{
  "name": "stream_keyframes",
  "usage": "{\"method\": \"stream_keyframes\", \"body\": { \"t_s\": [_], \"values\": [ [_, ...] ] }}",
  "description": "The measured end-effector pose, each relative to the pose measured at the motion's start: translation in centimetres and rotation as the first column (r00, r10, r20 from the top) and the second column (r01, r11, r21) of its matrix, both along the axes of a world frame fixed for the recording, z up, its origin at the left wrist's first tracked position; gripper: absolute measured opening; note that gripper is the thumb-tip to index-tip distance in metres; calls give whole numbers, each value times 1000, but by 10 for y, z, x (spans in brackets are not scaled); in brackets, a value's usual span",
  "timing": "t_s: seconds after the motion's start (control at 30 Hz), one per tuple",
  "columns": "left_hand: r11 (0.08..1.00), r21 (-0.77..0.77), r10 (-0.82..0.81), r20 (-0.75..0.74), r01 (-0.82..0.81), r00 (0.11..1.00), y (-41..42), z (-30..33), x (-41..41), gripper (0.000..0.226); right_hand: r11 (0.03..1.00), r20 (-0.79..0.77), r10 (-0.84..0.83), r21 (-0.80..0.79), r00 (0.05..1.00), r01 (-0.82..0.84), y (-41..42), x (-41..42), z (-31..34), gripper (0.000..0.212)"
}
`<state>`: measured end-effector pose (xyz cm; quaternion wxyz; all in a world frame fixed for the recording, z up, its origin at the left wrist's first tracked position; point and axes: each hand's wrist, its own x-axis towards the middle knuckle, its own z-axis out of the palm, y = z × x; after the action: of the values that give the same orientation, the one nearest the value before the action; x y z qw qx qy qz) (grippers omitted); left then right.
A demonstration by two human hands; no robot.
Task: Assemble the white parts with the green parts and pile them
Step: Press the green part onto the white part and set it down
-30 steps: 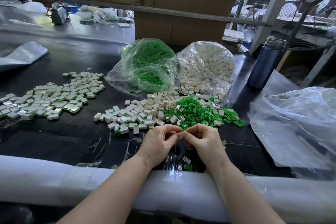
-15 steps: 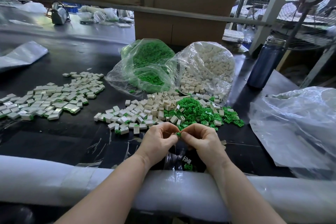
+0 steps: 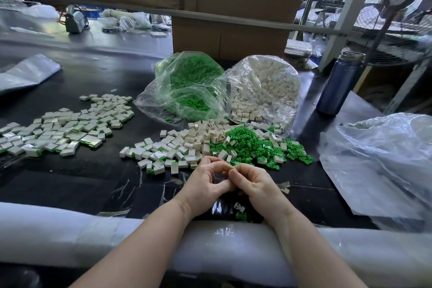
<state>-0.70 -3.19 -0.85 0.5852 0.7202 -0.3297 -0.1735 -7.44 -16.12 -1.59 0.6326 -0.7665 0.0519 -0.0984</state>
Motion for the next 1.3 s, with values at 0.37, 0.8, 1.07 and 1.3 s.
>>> {"method": "stream_keyframes", "body": {
  "t_s": [0.37,0.8,1.07,1.3],
  "values": [
    [994,103,-37,132,24,991,-1,-3,0,14,1000,13,17,21,1000,-17,-1,0,-1,19],
    [991,125,-67,116,53,991,-2,-4,-3,15,995,3,2,96,1000,-2,-1,-1,0,21],
    [990,128,-73,113,58,991,-2,-7,-1,14,991,-13,-2,131,1000,3,-1,-1,0,23],
    [991,118,-75,143,58,987,-2,-5,0,17,992,9,36,121,999,-37,0,-1,0,19]
  ]
}}
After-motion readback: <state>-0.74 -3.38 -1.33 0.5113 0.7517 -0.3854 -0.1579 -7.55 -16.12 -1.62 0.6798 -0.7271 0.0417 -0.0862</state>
